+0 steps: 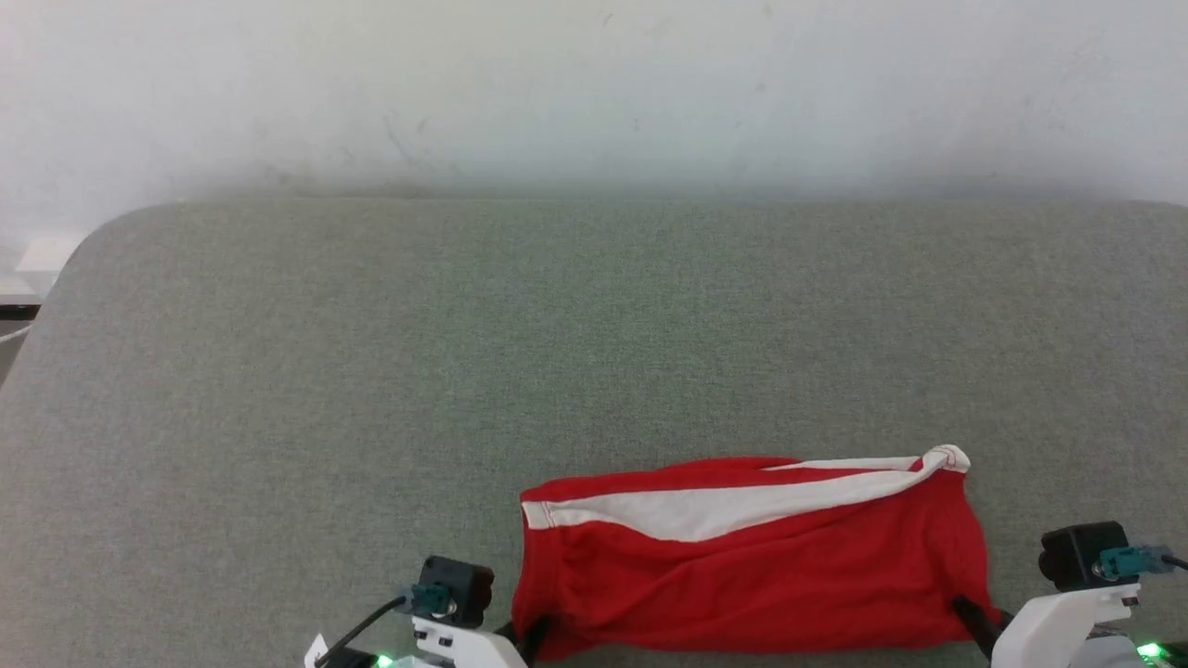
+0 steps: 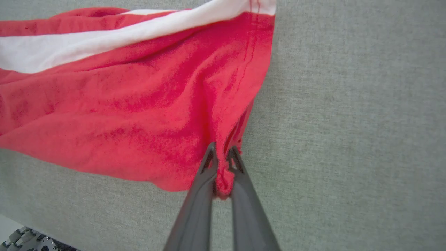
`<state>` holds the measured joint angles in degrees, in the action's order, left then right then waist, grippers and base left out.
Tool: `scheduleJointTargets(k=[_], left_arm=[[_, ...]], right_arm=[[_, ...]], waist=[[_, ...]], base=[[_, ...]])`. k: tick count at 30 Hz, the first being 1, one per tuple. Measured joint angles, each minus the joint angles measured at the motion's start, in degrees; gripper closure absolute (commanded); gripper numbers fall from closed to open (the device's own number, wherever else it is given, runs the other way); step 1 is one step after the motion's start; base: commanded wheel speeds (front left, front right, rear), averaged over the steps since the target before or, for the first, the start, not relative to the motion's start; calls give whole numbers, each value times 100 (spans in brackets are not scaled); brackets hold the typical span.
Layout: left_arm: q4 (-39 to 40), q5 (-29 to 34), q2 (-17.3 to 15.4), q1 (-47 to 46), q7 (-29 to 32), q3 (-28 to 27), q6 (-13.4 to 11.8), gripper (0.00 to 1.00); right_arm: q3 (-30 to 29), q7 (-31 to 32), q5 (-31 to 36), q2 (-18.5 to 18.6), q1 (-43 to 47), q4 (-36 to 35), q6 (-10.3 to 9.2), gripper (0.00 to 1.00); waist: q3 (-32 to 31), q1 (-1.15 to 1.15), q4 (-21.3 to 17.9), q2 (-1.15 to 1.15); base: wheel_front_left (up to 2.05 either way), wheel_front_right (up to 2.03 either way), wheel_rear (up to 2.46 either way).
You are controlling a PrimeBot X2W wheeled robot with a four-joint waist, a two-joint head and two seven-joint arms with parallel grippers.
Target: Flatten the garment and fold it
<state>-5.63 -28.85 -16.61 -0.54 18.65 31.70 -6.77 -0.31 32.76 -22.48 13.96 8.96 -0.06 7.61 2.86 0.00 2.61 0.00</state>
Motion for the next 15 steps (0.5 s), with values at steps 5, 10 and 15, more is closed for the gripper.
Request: scheduleJointTargets(k=[5,10,15], left_arm=[[-319,-60,59,-16,-11,-1,68,100],[-525,-62,116,-155,-86,23,126,100],[-656,-84,168,-209,-186,43,168,31]], right_arm=[[5,-59,290,-56,-31,133,0,100],[83,-297,537,35,-157,513,1,100],[100,-552,520,47,-219,746,1,0]], waist=[[101,0,-14,0],[143,0,53,0],[53,0,119,0]], base=[[0,0,0],[0,0,0],[0,0,0]])
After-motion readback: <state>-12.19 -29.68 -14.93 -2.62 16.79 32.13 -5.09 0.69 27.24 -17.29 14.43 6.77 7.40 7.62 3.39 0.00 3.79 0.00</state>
